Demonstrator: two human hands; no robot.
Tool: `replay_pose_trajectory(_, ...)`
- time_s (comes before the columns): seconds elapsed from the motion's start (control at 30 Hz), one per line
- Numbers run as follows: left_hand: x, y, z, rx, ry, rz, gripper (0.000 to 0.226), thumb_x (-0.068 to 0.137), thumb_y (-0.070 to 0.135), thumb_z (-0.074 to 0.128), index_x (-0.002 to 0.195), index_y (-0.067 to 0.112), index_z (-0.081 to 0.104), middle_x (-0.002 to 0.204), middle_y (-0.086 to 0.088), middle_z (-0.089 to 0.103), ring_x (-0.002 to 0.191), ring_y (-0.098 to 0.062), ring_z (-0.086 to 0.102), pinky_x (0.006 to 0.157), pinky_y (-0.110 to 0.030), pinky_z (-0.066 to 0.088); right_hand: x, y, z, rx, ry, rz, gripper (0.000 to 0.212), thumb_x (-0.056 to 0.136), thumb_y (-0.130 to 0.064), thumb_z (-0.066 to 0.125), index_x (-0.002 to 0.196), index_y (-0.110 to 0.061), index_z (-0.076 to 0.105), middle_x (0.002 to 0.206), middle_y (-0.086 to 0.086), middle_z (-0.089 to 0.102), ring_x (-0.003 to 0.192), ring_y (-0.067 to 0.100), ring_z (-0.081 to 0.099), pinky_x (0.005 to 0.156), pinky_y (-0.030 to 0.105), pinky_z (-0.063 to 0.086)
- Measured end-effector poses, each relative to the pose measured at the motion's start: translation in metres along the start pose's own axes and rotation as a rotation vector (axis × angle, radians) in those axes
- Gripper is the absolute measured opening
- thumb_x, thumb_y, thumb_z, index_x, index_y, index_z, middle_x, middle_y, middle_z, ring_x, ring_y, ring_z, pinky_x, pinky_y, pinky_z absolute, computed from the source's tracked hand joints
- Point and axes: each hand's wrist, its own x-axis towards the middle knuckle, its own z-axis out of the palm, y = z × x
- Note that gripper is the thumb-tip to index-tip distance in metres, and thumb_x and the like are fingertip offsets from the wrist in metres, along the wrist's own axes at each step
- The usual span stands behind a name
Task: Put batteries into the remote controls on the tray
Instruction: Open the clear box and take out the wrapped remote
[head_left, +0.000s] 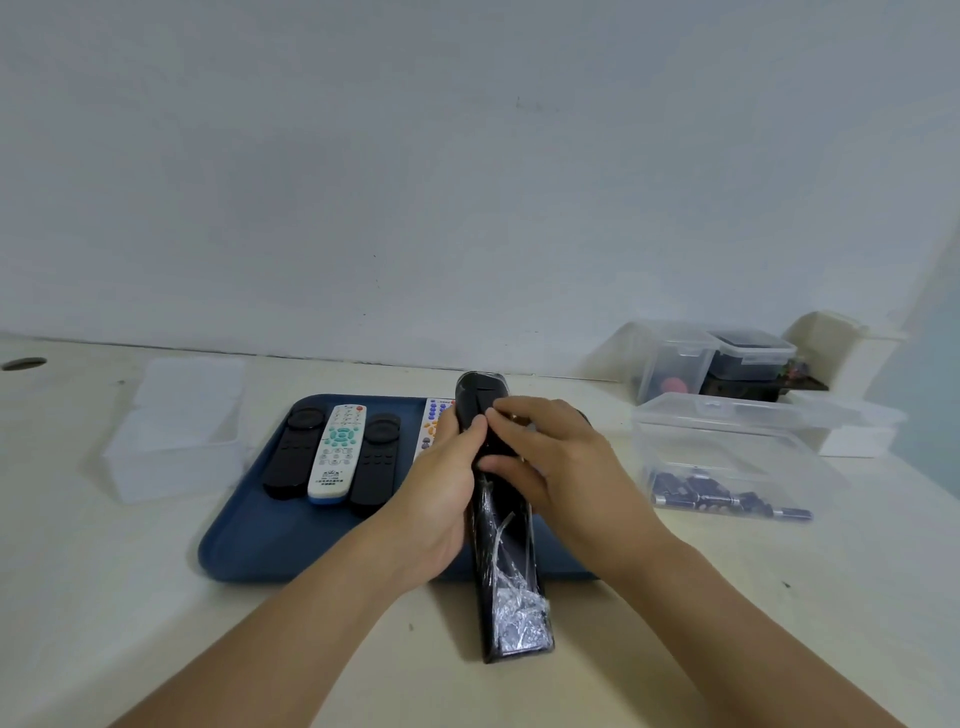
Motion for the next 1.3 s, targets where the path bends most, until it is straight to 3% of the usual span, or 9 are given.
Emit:
replay_pose_trajectory(0.1, 0.000, -0.002, -0.003, 0.010, -0.014, -0.029, 0.035, 0.108, 0.030, 0.042, 0.143, 0.027, 0.046, 0.130, -0.008, 0.067, 0.114, -0.021, 0.068, 0.088, -0.037, 0.059, -0.004, 0.004, -0.004, 0.194, -0.104, 0.120, 0.040, 0.090, -0.031, 0.069, 0.124, -0.011, 0.070, 0.127, 0.002, 0.065, 0.115, 0.010, 0.055, 0.099, 0.006, 0.037)
replay_pose_trajectory(0.3, -0.002, -0.003, -0.002, -0.014, -0.104, -0.052, 0.014, 0.107, 0.031, 0.044, 0.109, 0.038, 0.055, 0.106, -0.007, 0.077, 0.086, -0.027, 0.076, 0.068, -0.038, 0.063, -0.003, 0.007, -0.012, 0.389, -0.019, 0.308, 0.046, 0.073, -0.043, 0.079, 0.113, -0.021, 0.076, 0.117, -0.014, 0.069, 0.113, -0.002, 0.061, 0.099, 0.014, 0.046)
replay_pose_trajectory(0.57, -0.002, -0.003, -0.001, -0.007, -0.101, -0.068, 0.035, 0.106, 0.038, 0.045, 0.138, 0.027, 0.053, 0.119, -0.013, 0.072, 0.092, -0.027, 0.076, 0.066, -0.034, 0.060, -0.007, 0.003, -0.001, 0.453, 0.071, 0.377, 0.040, 0.074, -0.047, 0.075, 0.111, -0.031, 0.073, 0.114, -0.019, 0.070, 0.112, -0.004, 0.061, 0.097, 0.017, 0.048)
replay_pose_trajectory(0.73, -0.001, -0.002, -0.004, 0.031, -0.106, -0.033, 0.033, 0.102, 0.025, 0.055, 0.135, 0.025, 0.053, 0.113, -0.014, 0.074, 0.097, -0.033, 0.074, 0.089, -0.052, 0.058, -0.003, 0.011, -0.011, 0.308, -0.150, 0.307, 0.039, 0.090, -0.059, 0.057, 0.120, -0.038, 0.070, 0.130, -0.026, 0.060, 0.125, -0.005, 0.048, 0.107, 0.026, 0.041)
replay_pose_trajectory(0.9, -0.001, 0.005, -0.007, 0.087, -0.113, 0.015, 0.028, 0.103, 0.015, 0.052, 0.130, 0.016, 0.057, 0.098, -0.012, 0.074, 0.084, -0.026, 0.073, 0.069, -0.038, 0.060, -0.004, 0.010, -0.022, 0.207, -0.345, 0.288, 0.054, 0.092, -0.066, 0.042, 0.139, -0.042, 0.055, 0.155, -0.023, 0.037, 0.138, 0.000, 0.034, 0.110, 0.022, 0.033)
replay_pose_trajectory(1.0, -0.003, 0.007, -0.002, 0.123, -0.132, 0.040, 0.027, 0.102, 0.013, 0.053, 0.129, 0.011, 0.057, 0.096, -0.017, 0.072, 0.077, -0.028, 0.070, 0.066, -0.038, 0.061, 0.001, 0.003, -0.023, 0.651, -0.127, 0.510, 0.043, 0.094, -0.038, 0.063, 0.137, -0.031, 0.058, 0.123, 0.001, 0.067, 0.097, 0.012, 0.068, 0.074, 0.025, 0.057)
replay_pose_trajectory(1.07, -0.005, 0.005, 0.004, 0.173, -0.183, 0.036, 0.026, 0.101, 0.011, 0.054, 0.126, 0.007, 0.060, 0.095, -0.020, 0.072, 0.076, -0.030, 0.071, 0.067, -0.039, 0.062, 0.007, 0.004, -0.025, 0.904, -0.022, 0.712, 0.041, 0.091, -0.025, 0.071, 0.130, -0.020, 0.058, 0.097, 0.013, 0.070, 0.067, 0.028, 0.066, 0.051, 0.032, 0.052)
replay_pose_trajectory(1.17, -0.007, 0.001, 0.012, 0.230, -0.187, 0.024, 0.024, 0.098, 0.012, 0.060, 0.119, 0.003, 0.064, 0.098, -0.026, 0.071, 0.071, -0.032, 0.073, 0.062, -0.037, 0.062, 0.010, 0.016, -0.031, 1.004, -0.106, 0.811, 0.019, 0.091, -0.023, 0.072, 0.096, -0.006, 0.066, 0.082, 0.020, 0.066, 0.065, 0.031, 0.059, 0.055, 0.035, 0.046)
replay_pose_trajectory(1.3, -0.009, 0.004, 0.020, 0.355, -0.123, 0.159, 0.022, 0.094, 0.026, 0.066, 0.113, 0.016, 0.068, 0.095, -0.021, 0.074, 0.073, -0.030, 0.073, 0.064, -0.038, 0.060, 0.016, 0.015, -0.051, 1.040, -0.056, 0.774, 0.026, 0.092, -0.018, 0.069, 0.099, 0.007, 0.065, 0.087, 0.024, 0.069, 0.075, 0.033, 0.066, 0.068, 0.040, 0.055)
